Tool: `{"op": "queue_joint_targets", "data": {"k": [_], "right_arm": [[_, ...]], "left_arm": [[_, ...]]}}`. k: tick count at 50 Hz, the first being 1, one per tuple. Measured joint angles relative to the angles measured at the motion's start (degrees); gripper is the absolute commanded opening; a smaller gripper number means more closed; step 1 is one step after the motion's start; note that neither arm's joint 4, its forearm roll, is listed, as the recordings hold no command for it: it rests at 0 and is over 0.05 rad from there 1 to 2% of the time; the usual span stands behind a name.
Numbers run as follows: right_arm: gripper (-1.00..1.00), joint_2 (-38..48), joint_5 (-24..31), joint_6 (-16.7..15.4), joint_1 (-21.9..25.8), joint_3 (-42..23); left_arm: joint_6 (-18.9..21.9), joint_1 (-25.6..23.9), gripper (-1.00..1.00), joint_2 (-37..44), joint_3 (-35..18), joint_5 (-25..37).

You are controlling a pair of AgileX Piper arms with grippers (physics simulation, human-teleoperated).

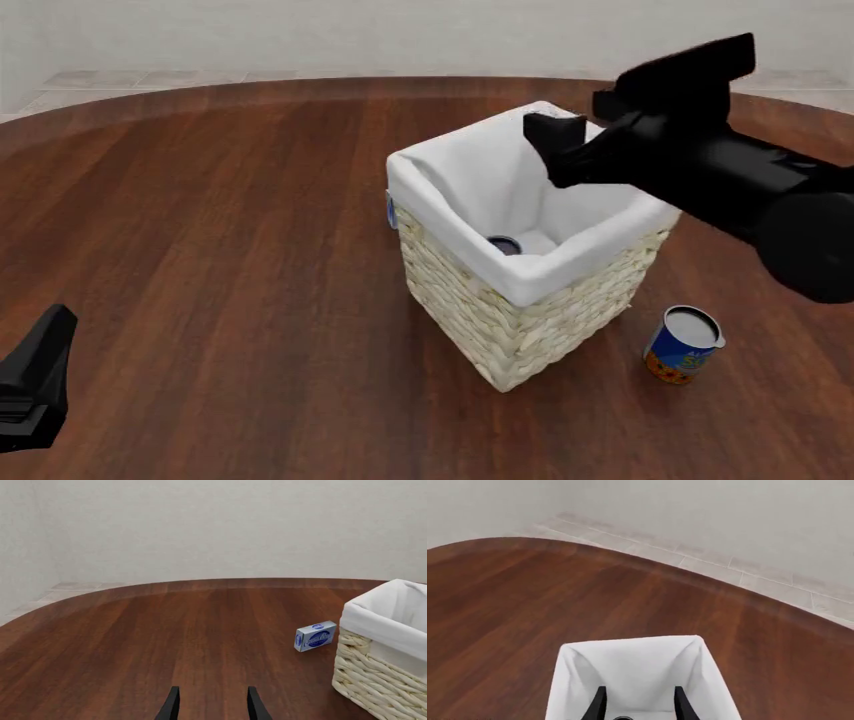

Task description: Pick up the tomato sauce, and put it in the basket.

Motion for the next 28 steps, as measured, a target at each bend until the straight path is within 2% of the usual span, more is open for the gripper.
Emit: {"op": "queue_joint_targets", "data": {"k": [13,28], "right_arm": [[1.0,-7.5,4.2,-0.78,0.03,1.23],[1.0,-14.58,6.5,-0.6,-0.46,4.51]], "left_arm": [[0.0,0.0,1.0,0.0,0.0,0.0],[0.0,0.0,1.0,0.0,0.0,0.0]]}}
